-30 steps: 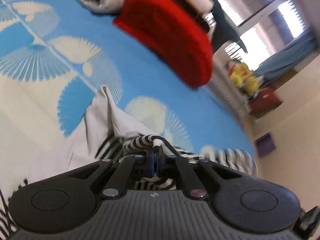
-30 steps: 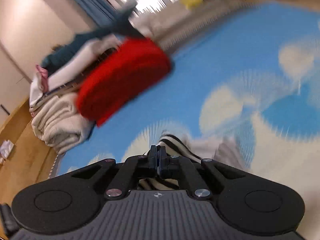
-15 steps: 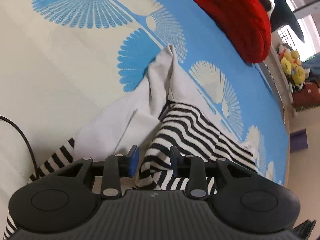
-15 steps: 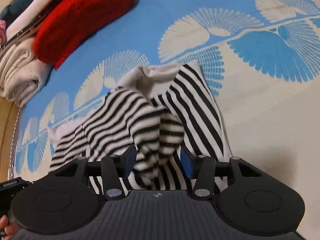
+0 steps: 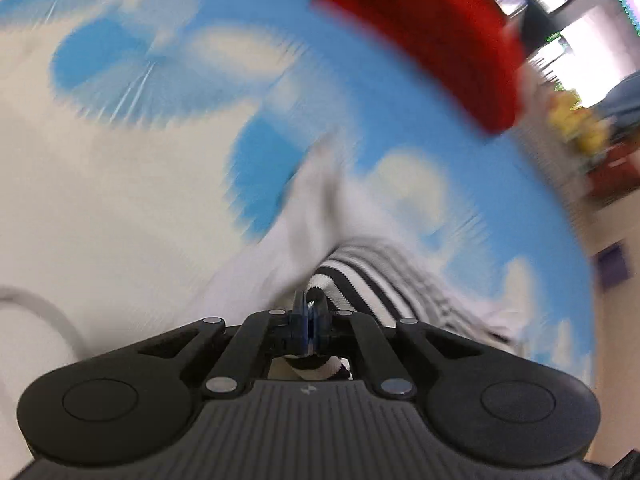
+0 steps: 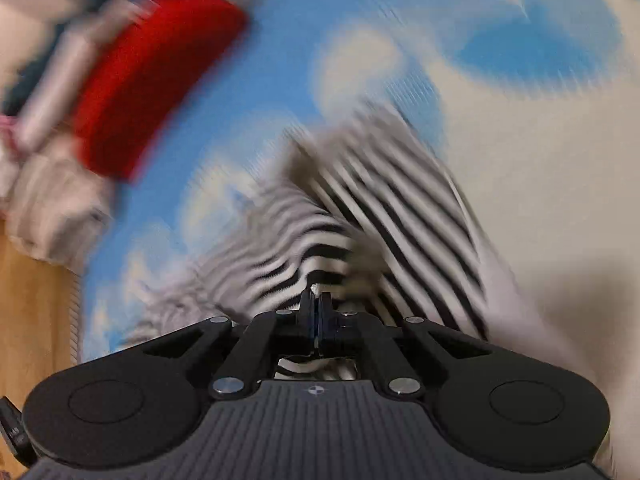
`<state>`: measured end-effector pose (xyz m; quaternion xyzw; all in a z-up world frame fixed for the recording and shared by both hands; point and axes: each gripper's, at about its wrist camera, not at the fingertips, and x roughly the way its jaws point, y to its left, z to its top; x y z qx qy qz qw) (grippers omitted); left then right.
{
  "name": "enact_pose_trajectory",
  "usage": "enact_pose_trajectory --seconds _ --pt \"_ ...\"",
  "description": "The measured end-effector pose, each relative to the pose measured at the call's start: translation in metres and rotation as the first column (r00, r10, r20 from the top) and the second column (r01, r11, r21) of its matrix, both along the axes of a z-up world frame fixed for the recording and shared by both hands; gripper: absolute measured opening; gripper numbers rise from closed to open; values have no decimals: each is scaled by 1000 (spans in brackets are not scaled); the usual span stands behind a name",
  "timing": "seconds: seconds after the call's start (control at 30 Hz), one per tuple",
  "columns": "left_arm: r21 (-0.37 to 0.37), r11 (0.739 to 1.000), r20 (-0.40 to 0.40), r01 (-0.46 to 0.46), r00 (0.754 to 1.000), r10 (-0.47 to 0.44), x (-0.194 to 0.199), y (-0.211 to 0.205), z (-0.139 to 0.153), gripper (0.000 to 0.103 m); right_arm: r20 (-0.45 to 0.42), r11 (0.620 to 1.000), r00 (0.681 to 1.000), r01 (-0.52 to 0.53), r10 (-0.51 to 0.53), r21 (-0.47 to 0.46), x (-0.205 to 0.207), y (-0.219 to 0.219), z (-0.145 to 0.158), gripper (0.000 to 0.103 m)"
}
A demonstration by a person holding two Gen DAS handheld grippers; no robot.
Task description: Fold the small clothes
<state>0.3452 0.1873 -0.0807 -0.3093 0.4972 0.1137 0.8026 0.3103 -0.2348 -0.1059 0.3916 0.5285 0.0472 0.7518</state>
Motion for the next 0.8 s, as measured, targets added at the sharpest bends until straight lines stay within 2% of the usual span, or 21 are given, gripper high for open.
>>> enact_pose_trajectory --seconds 0.07,0.1,0.13,0.2,0.23,0.3,0.37,0.4,0.47,0.5,0.53,0.57,0.6,0.67,0.7,0.77,0.8 --pt "3 1000 -147 27 989 -27 2 -2 -20 13 -167 1000 986 -3 2 -6 -3 -1 -26 4" --pt "17 1000 -153 24 988 -21 -1 -4 -20 14 -206 1000 978 10 -16 -28 -4 -4 -32 6" --pt "29 999 -122 14 993 -10 -4 -4 -15 14 -194 997 980 34 -47 -73 -4 -8 -28 6" --pt "53 998 -22 16 1000 -15 -5 -8 8 14 -86 988 993 66 -78 -142 -1 -15 -8 10" --pt "63 998 42 21 999 -23 -5 -11 19 17 -11 981 997 72 -75 -180 0 -15 5 16" --pt "67 997 105 41 993 -48 -4 -19 32 17 164 975 986 78 -44 -208 2 -11 30 22" --pt "52 996 113 69 991 -75 -2 -29 33 17 250 986 967 1 41 -165 6 -2 39 29" --pt "43 996 95 78 992 -82 -1 -32 27 17 265 992 959 -72 99 -107 11 6 37 31" --pt "31 996 3 87 996 -87 3 -33 6 17 218 984 960 -175 177 -25 19 19 22 36" --pt "32 996 -65 89 994 -86 2 -30 -8 17 161 979 965 -202 205 -38 22 25 12 36" --pt "30 996 -133 83 988 -78 1 -26 -22 16 84 971 969 -224 231 -89 25 30 0 36" --pt "-1 998 -165 62 984 -61 -1 -22 -32 15 12 961 972 -232 236 -149 26 29 -12 34" --pt "-36 999 -161 37 986 -42 -4 -17 -34 15 -53 955 977 -214 208 -206 27 26 -23 28" --pt "-42 998 -127 42 991 -47 -5 -15 -21 16 -67 976 990 -136 126 -169 28 11 -27 29" --pt "-35 998 -85 57 995 -60 -5 -17 -12 17 -53 980 992 -120 113 -159 30 10 -22 30" --pt "-21 995 -9 98 995 -98 -6 -20 2 21 61 977 990 -115 128 -179 29 12 -4 33" --pt "-15 994 -2 112 994 -112 -6 -22 3 25 85 973 985 -129 147 -190 27 15 0 35"
